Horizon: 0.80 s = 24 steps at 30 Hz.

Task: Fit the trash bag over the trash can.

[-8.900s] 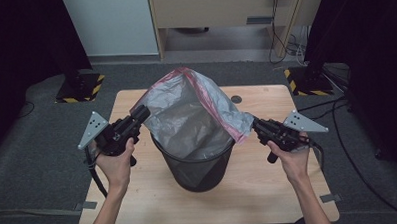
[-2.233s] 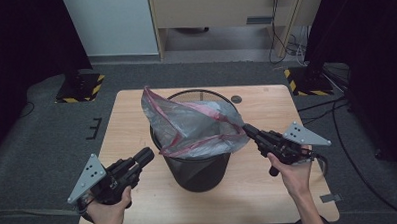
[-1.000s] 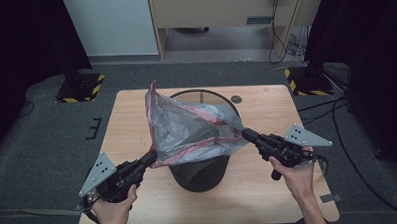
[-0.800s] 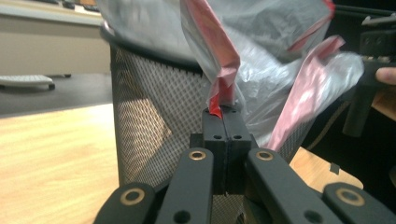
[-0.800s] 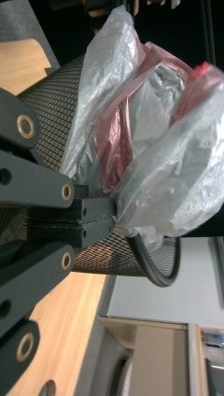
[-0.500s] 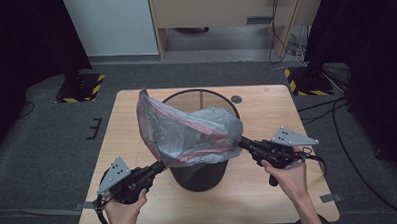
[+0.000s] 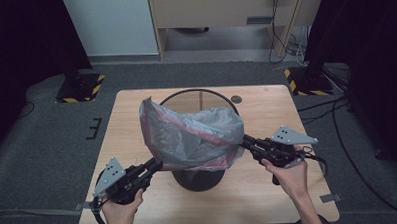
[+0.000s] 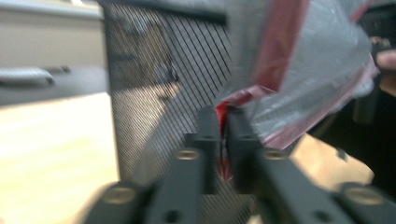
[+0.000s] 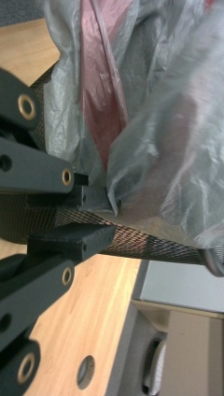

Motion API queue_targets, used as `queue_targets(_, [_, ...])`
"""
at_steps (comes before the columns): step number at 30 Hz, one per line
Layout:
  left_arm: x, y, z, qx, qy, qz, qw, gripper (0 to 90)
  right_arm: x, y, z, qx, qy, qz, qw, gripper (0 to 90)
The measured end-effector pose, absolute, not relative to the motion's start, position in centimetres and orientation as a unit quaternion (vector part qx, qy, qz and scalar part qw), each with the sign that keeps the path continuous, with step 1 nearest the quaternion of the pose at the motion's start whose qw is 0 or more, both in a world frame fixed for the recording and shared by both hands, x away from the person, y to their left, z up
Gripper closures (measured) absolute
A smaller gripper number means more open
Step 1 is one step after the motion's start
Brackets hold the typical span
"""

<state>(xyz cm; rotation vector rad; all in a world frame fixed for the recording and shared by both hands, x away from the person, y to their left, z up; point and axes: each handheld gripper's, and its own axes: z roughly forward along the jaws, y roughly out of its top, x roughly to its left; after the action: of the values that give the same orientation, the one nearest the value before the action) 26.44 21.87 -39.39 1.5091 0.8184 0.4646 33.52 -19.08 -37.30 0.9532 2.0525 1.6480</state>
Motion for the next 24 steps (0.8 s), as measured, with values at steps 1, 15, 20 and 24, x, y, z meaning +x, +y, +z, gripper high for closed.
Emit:
queue_targets(1, [26.5, 22.1, -39.2, 0.651, 0.357, 0.206, 0.637, 70.9, 33.5, -19.2, -37.2, 0.333, 0.721, 0.582, 0.173, 73.8])
queue_targets(15, [25.9, 22.1, -36.9, 0.605, 0.335, 0.249, 0.678, 40.4, 33.4, -20.7, -34.7, 0.293, 0.663, 0.657, 0.205, 40.2])
queue_targets(20, [25.7, 22.1, -35.8, 0.596, 0.326, 0.258, 0.687, 37.6, 33.3, -20.5, -34.0, 0.273, 0.658, 0.669, 0.212, 37.3])
queue_targets(24, [26.3, 22.1, -34.3, 0.59, 0.322, 0.267, 0.691, 36.0, 33.3, -19.9, -33.3, 0.259, 0.655, 0.677, 0.214, 36.5])
